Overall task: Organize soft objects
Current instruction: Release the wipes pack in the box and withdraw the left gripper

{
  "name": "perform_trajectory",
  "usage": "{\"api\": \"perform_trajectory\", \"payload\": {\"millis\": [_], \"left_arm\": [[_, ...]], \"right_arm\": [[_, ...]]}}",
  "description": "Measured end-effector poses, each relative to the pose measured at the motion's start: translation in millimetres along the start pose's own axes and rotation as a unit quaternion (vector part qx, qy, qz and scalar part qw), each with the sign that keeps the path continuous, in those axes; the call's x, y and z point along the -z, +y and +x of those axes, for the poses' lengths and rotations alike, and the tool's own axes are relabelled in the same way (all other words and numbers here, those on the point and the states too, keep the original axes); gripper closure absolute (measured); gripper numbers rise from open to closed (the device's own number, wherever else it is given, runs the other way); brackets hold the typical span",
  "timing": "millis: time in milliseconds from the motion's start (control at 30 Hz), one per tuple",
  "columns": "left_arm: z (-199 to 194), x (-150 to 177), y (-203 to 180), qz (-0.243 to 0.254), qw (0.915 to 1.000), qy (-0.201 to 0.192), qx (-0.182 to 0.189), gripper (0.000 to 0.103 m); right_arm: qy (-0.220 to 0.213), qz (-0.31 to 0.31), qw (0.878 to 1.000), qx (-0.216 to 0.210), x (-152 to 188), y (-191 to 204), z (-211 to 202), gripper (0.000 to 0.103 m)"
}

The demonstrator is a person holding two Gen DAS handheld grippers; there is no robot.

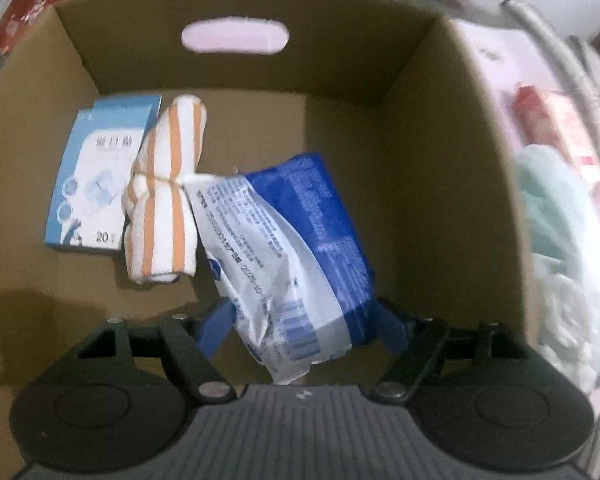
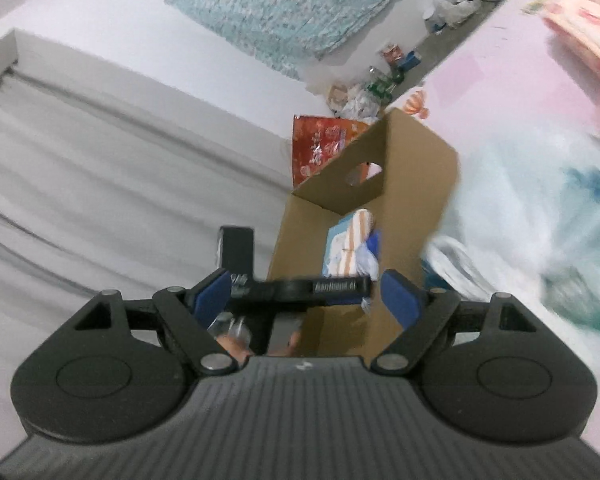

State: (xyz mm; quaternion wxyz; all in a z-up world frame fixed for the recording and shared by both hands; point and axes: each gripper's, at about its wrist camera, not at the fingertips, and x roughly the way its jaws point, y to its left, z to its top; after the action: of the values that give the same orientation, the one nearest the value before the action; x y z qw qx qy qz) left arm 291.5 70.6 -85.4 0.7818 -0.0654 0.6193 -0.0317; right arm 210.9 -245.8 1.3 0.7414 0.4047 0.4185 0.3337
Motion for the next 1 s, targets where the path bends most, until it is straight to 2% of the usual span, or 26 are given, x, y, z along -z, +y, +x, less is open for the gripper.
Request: {"api": "perform_trajectory", "payload": {"millis": [67, 267, 433, 633, 800, 1000], "left_arm": [[2, -1, -5, 0.004, 1.0000, -0.004, -0.005, 0.033], [2, -9, -23, 0.038, 0.9983, -0.025, -0.036, 0.039], [4, -28, -28, 0.052, 0.9966, -0.041, -0.048, 0.039], [6, -42, -27, 0.046, 0.9967, -0.045, -0.049, 0.039], [-1, -44, -32, 0.054, 0.9932, -0.056, -0.086, 0.038], [-14, -31, -35, 0.075, 0.9865, -0.073, -0.126, 0.038]], "right_arm": [[-0.010, 0.014, 1.000, 0.000, 8, -13, -14, 0.020], [-0.029, 0.042, 0.999, 0.011, 17, -48, -37, 0.020], [-0.035, 0.060, 0.997, 0.015, 25, -69, -44, 0.020], [-0.042, 0.073, 0.996, 0.016, 34, -83, -53, 0.020], [-0.046, 0.075, 0.996, 0.022, 37, -91, -61, 0.020], [-0.047, 0.079, 0.995, 0.025, 41, -96, -64, 0.020]]}}
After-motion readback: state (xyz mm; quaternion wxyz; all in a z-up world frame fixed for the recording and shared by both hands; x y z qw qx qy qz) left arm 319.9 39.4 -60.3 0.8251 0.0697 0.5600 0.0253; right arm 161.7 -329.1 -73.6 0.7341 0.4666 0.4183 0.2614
